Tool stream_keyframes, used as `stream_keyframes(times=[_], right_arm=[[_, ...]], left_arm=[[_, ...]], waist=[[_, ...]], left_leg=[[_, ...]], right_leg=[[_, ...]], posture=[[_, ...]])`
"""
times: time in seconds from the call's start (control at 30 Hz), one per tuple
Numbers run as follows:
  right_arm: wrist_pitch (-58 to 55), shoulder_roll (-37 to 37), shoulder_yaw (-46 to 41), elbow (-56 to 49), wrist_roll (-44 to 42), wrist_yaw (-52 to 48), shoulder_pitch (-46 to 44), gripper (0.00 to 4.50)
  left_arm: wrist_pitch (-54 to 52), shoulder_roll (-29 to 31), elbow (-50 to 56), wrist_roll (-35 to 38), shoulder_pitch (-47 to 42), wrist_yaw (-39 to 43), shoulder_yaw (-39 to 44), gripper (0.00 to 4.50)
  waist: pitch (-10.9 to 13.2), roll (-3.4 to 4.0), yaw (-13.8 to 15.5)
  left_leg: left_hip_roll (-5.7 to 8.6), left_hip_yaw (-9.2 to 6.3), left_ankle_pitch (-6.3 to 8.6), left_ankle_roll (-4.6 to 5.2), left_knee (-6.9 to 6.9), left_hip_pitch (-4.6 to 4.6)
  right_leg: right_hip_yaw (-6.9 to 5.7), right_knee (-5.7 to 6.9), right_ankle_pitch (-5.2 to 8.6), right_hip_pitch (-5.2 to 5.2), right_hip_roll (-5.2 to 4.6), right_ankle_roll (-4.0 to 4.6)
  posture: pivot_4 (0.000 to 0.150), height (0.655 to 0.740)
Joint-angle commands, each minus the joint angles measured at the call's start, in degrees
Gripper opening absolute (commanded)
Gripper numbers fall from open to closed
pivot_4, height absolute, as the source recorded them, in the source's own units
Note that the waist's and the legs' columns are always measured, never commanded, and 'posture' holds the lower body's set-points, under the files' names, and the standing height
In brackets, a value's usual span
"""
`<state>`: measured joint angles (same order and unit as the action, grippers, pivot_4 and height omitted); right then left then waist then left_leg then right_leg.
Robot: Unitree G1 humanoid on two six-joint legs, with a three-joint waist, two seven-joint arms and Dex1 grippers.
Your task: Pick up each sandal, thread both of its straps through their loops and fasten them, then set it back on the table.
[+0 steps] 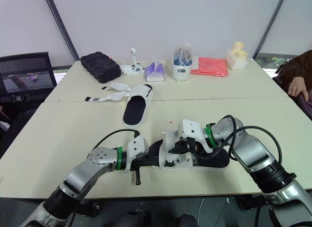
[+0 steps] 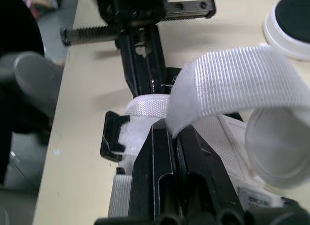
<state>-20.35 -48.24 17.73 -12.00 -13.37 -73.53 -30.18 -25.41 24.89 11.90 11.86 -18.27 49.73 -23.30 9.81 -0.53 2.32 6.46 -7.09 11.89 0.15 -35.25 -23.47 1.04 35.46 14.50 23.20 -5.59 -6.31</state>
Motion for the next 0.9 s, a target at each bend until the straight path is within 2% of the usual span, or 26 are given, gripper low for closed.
stream_keyframes(times=[0.03, 0.23, 0.5, 0.6, 0.77, 0.83, 0.9], right_arm=[[4.3, -1.2, -0.1, 0.4, 2.3, -1.5, 0.1, 0.05], [10.9, -0.9, 0.7, -3.9, 2.9, -4.2, 2.0, 0.05], [8.0, 0.1, 1.1, -3.3, 3.6, -3.3, 3.8, 0.05], [4.0, 1.1, -0.9, -3.9, 0.1, -2.5, 3.6, 0.92], [-4.2, 1.1, -5.9, -7.4, -5.6, 0.0, 4.2, 3.4], [-13.2, 0.6, -12.5, -11.0, -12.1, 3.9, 5.2, 4.35], [-23.5, -0.9, -20.9, -14.4, -20.0, 7.6, 6.7, 4.47]], left_arm=[[0.0, 0.2, -1.2, -1.2, 0.2, -0.8, 0.6, 0.0], [0.1, 0.1, -1.4, -1.1, 0.4, -0.8, 0.6, 0.0], [0.3, -0.1, -1.5, -1.1, 0.6, -1.3, 0.7, 0.0], [0.3, -0.2, -1.5, -1.0, 0.6, -1.3, 0.8, 0.0], [0.4, -0.1, -1.6, -0.9, 0.7, -1.2, 0.9, 0.0], [0.5, -0.2, -1.9, -0.6, 0.6, -0.9, 1.1, 0.0], [0.7, -0.3, -2.5, -0.3, 0.2, -0.5, 1.2, 0.0]], waist=[[0.0, 0.0, 0.0], [0.0, 0.0, 0.0], [0.0, 0.0, -0.1], [0.0, 0.0, 0.0], [0.0, 0.0, 0.0], [0.0, 0.01, 0.0], [0.0, 0.0, 0.2]], left_leg=[[0.0, 0.0, 0.0, 0.0, 0.0, 0.0], [0.01, 0.0, 0.0, 0.0, 0.0, 0.0], [0.0, -0.01, -0.01, -0.01, -0.01, 0.0], [0.0, -0.01, -0.01, -0.01, -0.01, 0.01], [0.0, -0.01, -0.01, -0.01, 0.0, 0.0], [-0.01, -0.01, -0.01, -0.01, 0.0, 0.01], [0.0, -0.02, -0.01, -0.01, 0.0, -0.01]], right_leg=[[0.0, 0.0, 0.0, 0.0, 0.0, 0.0], [0.0, 0.0, 0.0, 0.0, 0.0, -0.01], [0.01, 0.02, 0.0, 0.01, 0.0, 0.0], [0.02, 0.02, 0.0, 0.01, 0.0, 0.0], [0.05, 0.02, 0.0, 0.01, -0.01, 0.01], [0.05, 0.02, 0.0, 0.02, -0.01, 0.0], [0.06, 0.02, 0.0, 0.03, -0.01, 0.01]], posture=[[0.15, 0.74], [0.15, 0.74], [0.15, 0.74], [0.15, 0.74], [0.15, 0.74], [0.15, 0.74], [0.15, 0.74]])
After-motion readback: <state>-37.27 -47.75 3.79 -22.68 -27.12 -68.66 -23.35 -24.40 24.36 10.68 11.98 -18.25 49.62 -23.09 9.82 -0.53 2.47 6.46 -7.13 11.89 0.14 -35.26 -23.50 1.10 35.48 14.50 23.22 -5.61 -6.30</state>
